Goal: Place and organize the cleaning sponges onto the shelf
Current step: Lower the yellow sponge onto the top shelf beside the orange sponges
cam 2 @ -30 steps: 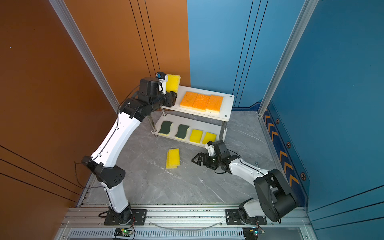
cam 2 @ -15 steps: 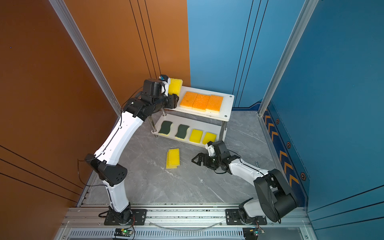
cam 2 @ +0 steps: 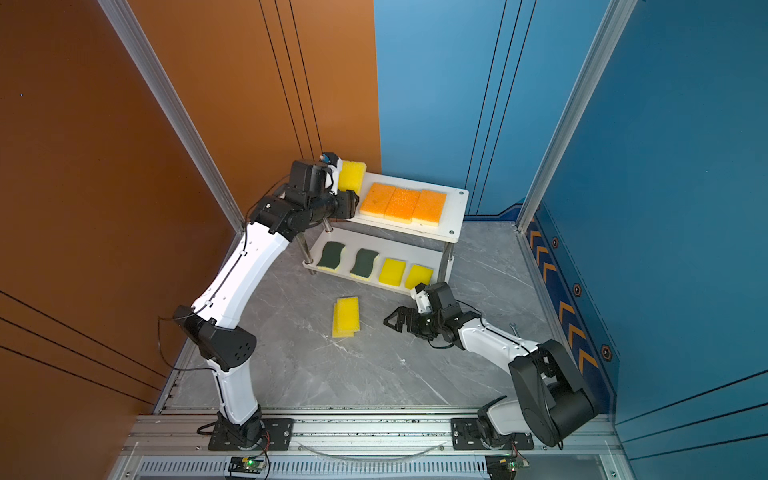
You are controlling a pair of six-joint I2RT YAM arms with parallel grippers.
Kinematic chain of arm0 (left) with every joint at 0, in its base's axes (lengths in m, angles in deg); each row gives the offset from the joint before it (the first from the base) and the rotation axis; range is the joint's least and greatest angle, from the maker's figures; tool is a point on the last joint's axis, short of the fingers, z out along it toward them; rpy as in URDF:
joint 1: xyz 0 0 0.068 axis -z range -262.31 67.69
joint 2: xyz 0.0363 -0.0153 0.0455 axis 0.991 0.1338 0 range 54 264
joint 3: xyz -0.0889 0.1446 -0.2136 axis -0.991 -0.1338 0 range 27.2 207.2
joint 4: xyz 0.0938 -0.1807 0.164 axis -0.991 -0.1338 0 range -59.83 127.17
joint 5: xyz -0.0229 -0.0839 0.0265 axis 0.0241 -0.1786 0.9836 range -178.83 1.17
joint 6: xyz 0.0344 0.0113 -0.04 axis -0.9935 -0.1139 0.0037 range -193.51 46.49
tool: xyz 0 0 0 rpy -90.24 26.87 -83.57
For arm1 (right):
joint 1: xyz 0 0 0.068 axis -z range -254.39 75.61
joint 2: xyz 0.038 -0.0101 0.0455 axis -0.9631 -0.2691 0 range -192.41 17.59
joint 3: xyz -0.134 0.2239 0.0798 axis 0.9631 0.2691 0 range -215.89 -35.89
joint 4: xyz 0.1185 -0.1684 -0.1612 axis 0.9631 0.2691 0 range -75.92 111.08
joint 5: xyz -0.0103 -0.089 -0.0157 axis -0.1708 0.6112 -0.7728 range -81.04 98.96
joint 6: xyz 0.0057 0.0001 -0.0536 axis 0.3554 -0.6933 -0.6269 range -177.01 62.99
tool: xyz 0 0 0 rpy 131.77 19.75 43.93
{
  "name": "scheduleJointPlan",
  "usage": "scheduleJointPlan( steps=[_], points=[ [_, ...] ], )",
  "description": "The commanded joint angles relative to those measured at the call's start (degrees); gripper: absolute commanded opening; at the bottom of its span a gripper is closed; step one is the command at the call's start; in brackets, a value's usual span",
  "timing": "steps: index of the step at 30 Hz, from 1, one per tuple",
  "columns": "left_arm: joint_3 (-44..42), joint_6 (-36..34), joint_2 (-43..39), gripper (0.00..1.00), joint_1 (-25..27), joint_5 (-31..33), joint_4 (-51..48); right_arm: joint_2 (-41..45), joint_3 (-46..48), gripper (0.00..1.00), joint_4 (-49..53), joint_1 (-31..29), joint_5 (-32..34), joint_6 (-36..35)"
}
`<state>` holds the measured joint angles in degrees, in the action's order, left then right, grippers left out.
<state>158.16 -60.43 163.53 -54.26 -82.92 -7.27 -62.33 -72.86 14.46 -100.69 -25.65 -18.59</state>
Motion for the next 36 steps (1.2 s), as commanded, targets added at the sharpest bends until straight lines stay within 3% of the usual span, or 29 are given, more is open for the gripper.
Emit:
scheduleJointPlan(
  steps=[1, 36],
  points=[
    [0.88, 0.71, 0.75, 0.65, -0.46, -0.99, -0.6, 1.26, 0.79, 1.0, -0.75, 0.2, 0.86, 0.21],
    [-0.53, -0.07, -0.64, 0.7, 0.85, 0.24, -1.99, 0.47, 1.12, 1.0, -2.05, 0.11, 0.42, 0.59]
  ],
)
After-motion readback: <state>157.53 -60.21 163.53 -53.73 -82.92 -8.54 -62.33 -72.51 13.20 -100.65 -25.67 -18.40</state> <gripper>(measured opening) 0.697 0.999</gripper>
